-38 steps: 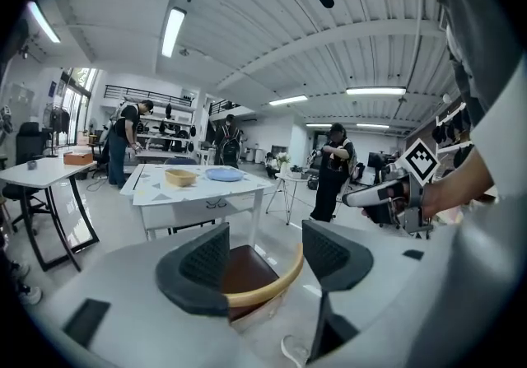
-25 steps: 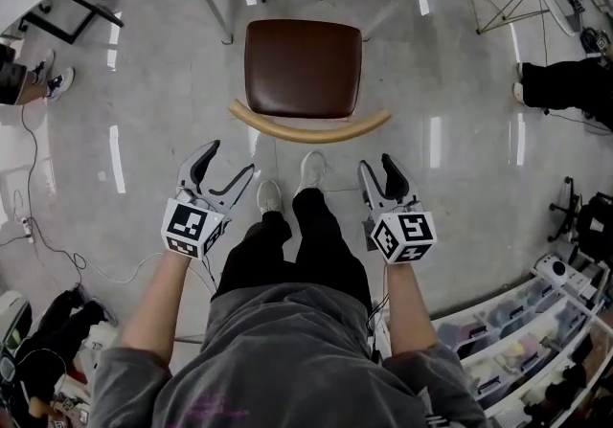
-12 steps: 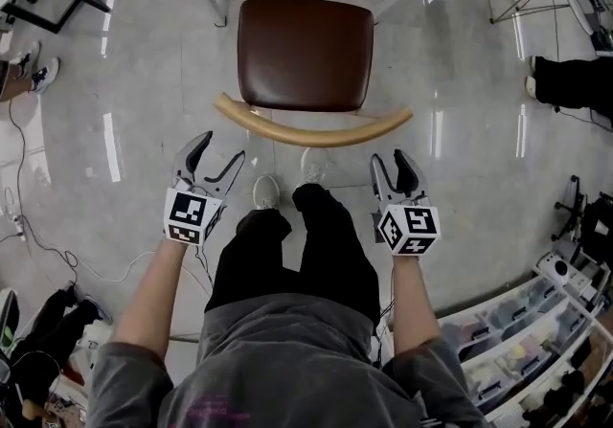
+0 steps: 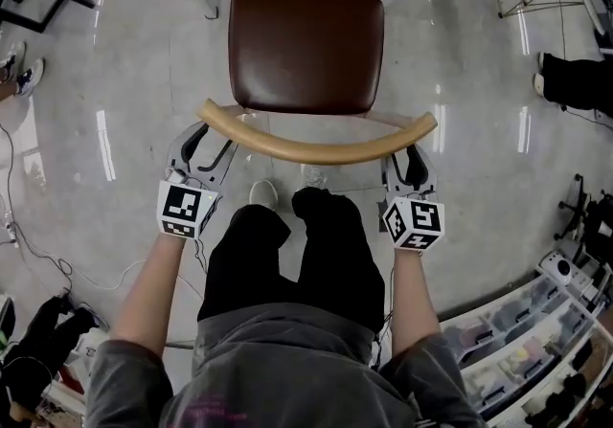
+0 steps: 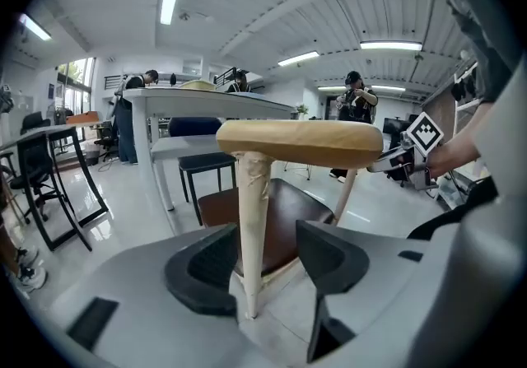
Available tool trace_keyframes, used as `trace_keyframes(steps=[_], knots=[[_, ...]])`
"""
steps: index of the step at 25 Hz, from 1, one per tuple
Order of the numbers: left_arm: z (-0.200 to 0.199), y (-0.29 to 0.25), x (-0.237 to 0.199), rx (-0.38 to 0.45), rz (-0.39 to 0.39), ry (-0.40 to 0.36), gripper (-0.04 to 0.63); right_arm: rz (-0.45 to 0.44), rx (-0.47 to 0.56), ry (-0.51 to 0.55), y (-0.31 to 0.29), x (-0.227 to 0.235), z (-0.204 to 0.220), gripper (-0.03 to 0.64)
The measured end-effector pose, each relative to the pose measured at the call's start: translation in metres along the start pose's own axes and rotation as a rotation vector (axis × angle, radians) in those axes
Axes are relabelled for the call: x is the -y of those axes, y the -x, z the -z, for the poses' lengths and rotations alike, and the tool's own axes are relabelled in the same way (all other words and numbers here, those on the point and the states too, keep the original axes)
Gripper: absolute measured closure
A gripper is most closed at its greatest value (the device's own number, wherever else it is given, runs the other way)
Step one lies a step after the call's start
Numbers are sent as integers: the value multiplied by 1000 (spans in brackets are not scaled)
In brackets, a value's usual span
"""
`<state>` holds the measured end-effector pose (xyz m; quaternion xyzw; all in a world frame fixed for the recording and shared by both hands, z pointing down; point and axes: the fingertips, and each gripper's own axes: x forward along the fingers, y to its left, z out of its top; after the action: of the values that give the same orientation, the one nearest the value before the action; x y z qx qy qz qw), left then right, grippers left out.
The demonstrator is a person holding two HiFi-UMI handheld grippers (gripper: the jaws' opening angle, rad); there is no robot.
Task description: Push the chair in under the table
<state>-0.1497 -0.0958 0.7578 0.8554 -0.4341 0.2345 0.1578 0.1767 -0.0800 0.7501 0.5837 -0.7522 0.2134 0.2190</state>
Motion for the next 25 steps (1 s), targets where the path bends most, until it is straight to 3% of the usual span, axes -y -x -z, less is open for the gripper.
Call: trace_keyframes(steps=[6,12,17,22,24,25], knots=[[4,-24,-12,32,-6,-26,309,68,62,54,-27,6,-3,422],[-10,-47,-16,76,-33,-43,308,125,115,72,-48,22,-10,422],[-32,-53,-18,108,-76,-46,407,132,149,130,-59,23,-35,423],[-53,-63,-20,113,-112,-43,531,69,162,190,-65,19,-49,435],[-56,-64,-21,104,-129,-43,566,66,168,231,-67,17,-55,523],[-58,-65,-23,100,-139,-40,569,65,169,240,-68,17,-59,535]])
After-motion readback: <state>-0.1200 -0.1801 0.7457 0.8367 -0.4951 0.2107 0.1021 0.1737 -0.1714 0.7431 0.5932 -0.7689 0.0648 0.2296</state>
